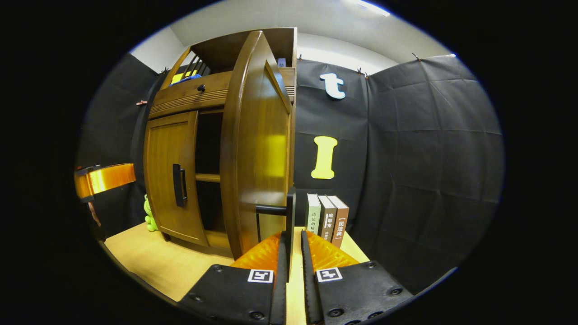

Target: Open the right door of the double-door shoe cabinet with the right hand, and open the left door with the left hand.

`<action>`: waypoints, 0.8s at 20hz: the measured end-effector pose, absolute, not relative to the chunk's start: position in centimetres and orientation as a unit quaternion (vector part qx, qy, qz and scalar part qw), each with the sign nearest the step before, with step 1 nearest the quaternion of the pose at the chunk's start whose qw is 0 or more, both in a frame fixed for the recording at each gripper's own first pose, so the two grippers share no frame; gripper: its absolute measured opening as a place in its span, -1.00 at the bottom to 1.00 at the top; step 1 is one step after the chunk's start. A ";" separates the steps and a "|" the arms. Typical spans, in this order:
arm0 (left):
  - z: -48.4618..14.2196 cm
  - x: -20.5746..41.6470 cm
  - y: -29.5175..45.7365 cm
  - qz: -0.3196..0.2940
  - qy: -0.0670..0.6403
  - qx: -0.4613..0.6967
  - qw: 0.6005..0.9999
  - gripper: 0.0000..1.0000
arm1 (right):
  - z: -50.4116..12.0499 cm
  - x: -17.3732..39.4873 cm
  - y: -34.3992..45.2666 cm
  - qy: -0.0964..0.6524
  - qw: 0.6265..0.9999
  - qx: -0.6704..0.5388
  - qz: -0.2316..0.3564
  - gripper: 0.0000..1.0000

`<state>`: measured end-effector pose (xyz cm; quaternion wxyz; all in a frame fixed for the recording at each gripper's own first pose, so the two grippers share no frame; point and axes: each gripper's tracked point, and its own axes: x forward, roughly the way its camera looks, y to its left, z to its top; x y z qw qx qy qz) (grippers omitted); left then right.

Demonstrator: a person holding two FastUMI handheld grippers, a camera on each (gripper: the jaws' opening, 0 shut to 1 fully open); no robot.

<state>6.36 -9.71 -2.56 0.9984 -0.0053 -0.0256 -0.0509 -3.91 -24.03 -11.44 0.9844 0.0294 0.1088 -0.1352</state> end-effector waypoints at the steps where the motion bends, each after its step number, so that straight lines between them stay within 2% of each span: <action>1: -2.9 6.9 -9.3 -0.041 -0.024 -0.001 0.999 0.90 | -11.3 -4.1 -24.1 0.109 0.984 0.030 -0.136 -0.60; 3: -3.3 8.1 -8.4 -0.022 -0.022 0.005 1.000 0.87 | -10.8 -4.9 -24.7 0.102 0.984 0.028 -0.144 -0.60; 4: -3.6 8.6 -8.0 -0.012 -0.019 0.008 1.000 0.87 | -10.4 -5.5 -25.1 0.095 0.983 0.026 -0.152 -0.41; 9: -4.6 11.0 -7.2 0.006 -0.015 0.006 1.000 0.93 | -7.8 -9.6 -27.1 0.057 0.977 0.005 -0.204 -0.72; 10: -4.6 10.3 -7.1 0.007 -0.014 0.002 1.000 0.90 | -7.2 -10.2 -26.5 0.046 0.979 0.008 -0.196 -0.78; 12: -4.6 10.7 -6.9 0.008 -0.016 -0.001 1.000 0.93 | -5.9 -11.2 -25.2 0.028 0.980 0.013 -0.195 -0.59; 15: -4.3 11.3 -5.7 0.022 -0.029 0.005 0.999 0.93 | -4.6 -11.6 -23.1 0.008 0.984 0.012 -0.175 -0.58; 16: -4.2 11.6 -5.2 0.028 -0.036 0.005 0.999 0.93 | -4.2 -11.4 -22.2 0.002 0.986 0.016 -0.167 -0.41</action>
